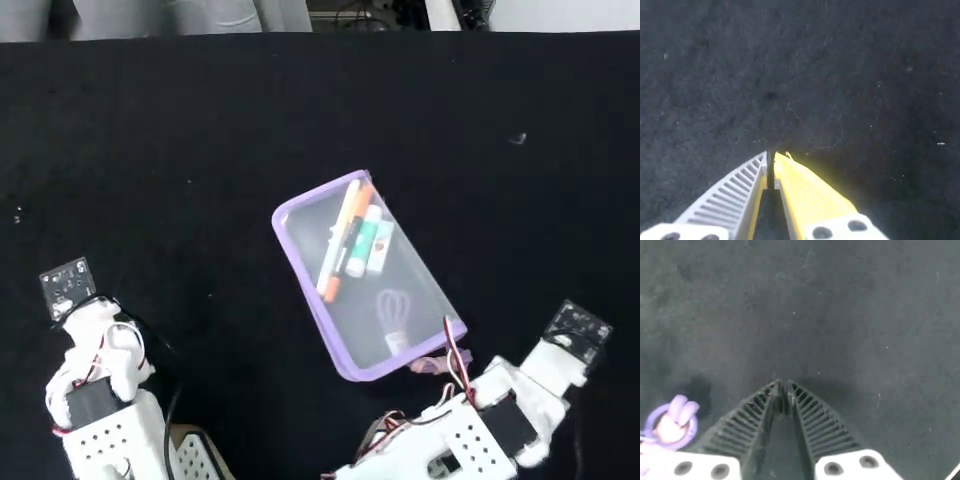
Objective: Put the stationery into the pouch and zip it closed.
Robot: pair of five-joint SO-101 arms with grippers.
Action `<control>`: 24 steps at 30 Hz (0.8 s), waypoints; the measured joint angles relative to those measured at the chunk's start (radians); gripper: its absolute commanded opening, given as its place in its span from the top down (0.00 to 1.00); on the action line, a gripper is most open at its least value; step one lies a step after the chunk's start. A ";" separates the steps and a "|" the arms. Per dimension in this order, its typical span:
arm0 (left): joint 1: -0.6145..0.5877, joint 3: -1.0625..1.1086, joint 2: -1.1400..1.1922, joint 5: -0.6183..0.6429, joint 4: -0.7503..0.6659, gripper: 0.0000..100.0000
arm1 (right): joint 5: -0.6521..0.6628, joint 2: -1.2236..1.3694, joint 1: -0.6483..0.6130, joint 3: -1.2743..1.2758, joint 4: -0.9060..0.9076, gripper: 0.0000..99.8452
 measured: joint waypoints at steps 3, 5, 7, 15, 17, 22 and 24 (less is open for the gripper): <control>0.000 0.006 0.002 0.000 0.000 0.97 | 0.000 0.000 0.018 0.000 0.008 0.99; 0.000 0.008 0.002 0.000 0.000 0.97 | 0.000 0.000 0.026 0.000 0.009 0.99; 0.000 0.008 0.002 0.000 0.000 0.97 | 0.000 0.000 0.028 0.000 0.009 0.99; 0.000 0.008 0.002 0.000 0.000 0.97 | 0.000 0.000 0.028 0.000 0.009 0.99; 0.000 0.008 0.002 0.000 0.000 0.97 | 0.000 0.000 0.028 0.000 0.009 0.99; 0.000 0.008 0.002 0.000 0.000 0.97 | 0.000 0.000 0.028 0.000 0.009 0.99; 0.000 0.008 0.002 0.000 0.000 0.97 | 0.000 0.000 0.028 0.000 0.009 0.99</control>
